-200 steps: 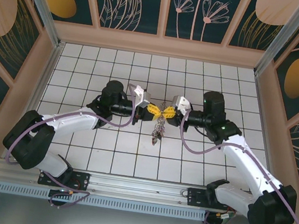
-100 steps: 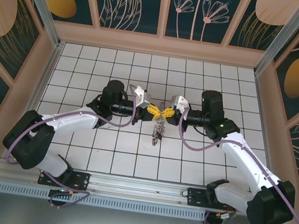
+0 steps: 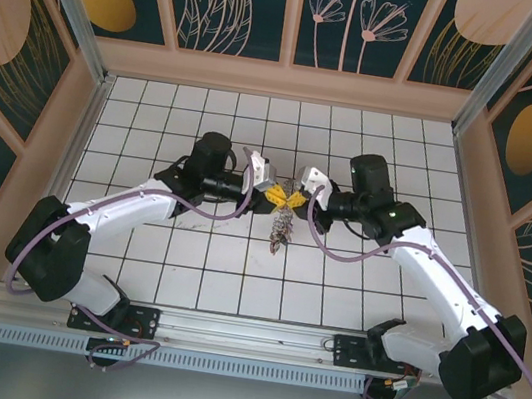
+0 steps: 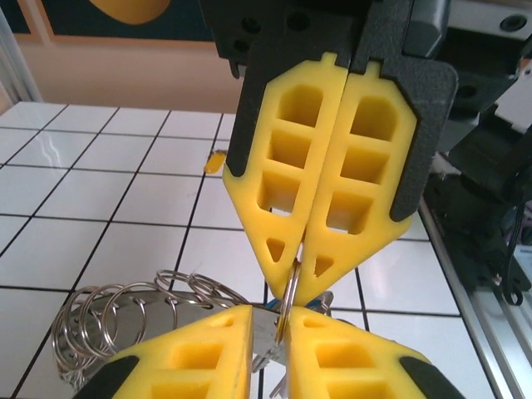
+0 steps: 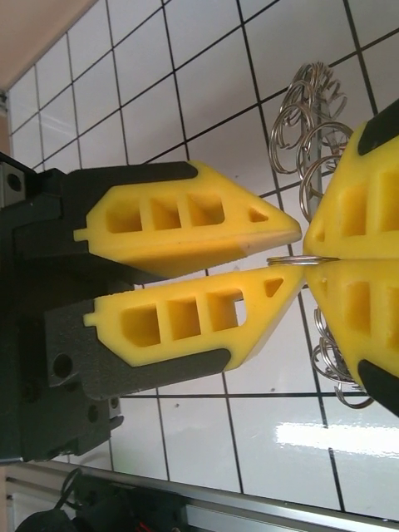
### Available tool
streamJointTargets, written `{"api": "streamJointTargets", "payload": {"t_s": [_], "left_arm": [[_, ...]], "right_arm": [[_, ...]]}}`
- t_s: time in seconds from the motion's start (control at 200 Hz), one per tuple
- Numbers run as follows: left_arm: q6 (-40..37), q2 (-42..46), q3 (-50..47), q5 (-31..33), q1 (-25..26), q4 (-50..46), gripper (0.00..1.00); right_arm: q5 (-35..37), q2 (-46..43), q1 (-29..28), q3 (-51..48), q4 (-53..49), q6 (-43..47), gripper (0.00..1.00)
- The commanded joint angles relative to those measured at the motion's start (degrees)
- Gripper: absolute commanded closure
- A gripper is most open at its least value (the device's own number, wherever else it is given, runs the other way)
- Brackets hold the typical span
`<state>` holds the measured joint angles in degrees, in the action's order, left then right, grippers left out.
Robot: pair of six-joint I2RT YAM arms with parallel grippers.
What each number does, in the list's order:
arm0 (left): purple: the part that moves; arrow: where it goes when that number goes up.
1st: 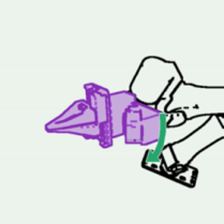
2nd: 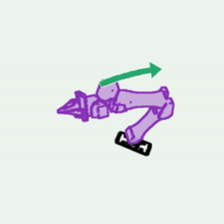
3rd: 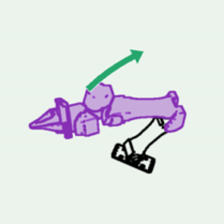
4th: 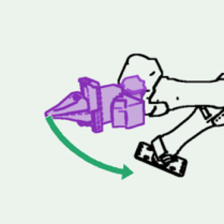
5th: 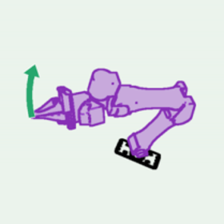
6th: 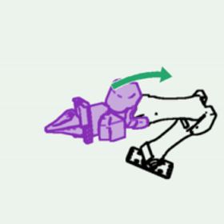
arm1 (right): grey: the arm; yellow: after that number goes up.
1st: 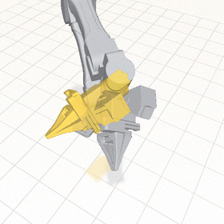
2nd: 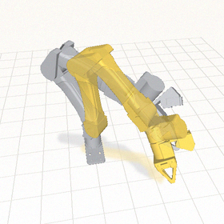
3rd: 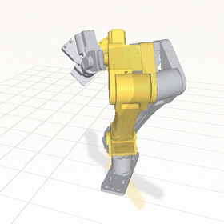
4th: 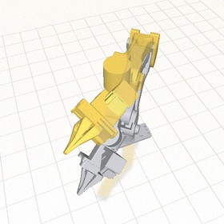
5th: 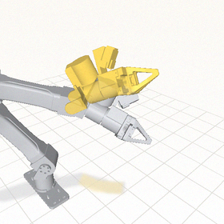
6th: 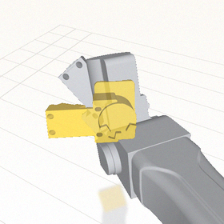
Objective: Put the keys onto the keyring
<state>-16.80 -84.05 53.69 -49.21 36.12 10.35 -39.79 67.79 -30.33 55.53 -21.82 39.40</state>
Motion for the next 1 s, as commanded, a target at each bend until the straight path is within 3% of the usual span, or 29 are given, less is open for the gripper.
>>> {"api": "streamJointTargets", "payload": {"t_s": [0.0,0.155,0.265,0.325,0.425,0.591,0.776,0.996], "left_arm": [[-4.72,-0.68,3.25,0.78,0.71,-6.73,0.81],[-3.67,-0.51,3.30,-0.34,0.97,-5.04,0.83],[-1.67,-0.31,2.70,-1.72,0.97,-1.75,0.91],[-0.43,-0.15,2.33,-2.00,0.97,0.73,1.00],[0.85,0.06,0.74,-2.44,0.97,3.38,1.00],[6.31,1.44,-3.05,-3.99,0.98,13.62,1.00],[12.58,1.54,-5.95,-5.90,0.97,24.61,1.00],[15.47,1.17,-6.32,-7.71,0.97,28.84,1.00]], "right_arm": [[0.74,0.40,-0.70,3.67,-1.78,2.09,1.00],[1.21,0.87,-2.18,4.85,-2.45,2.15,1.00],[1.37,0.85,-2.55,4.49,-1.95,1.84,1.00],[1.72,0.68,-2.61,3.84,-1.20,1.40,1.00],[2.08,-0.45,-2.51,1.98,0.74,0.74,1.00],[-1.40,-3.93,0.67,-3.26,6.27,-0.67,0.87],[-6.46,-4.49,3.85,-5.58,8.09,-1.86,0.85],[-9.24,-4.20,5.18,-7.25,9.56,-2.33,0.83]]}}
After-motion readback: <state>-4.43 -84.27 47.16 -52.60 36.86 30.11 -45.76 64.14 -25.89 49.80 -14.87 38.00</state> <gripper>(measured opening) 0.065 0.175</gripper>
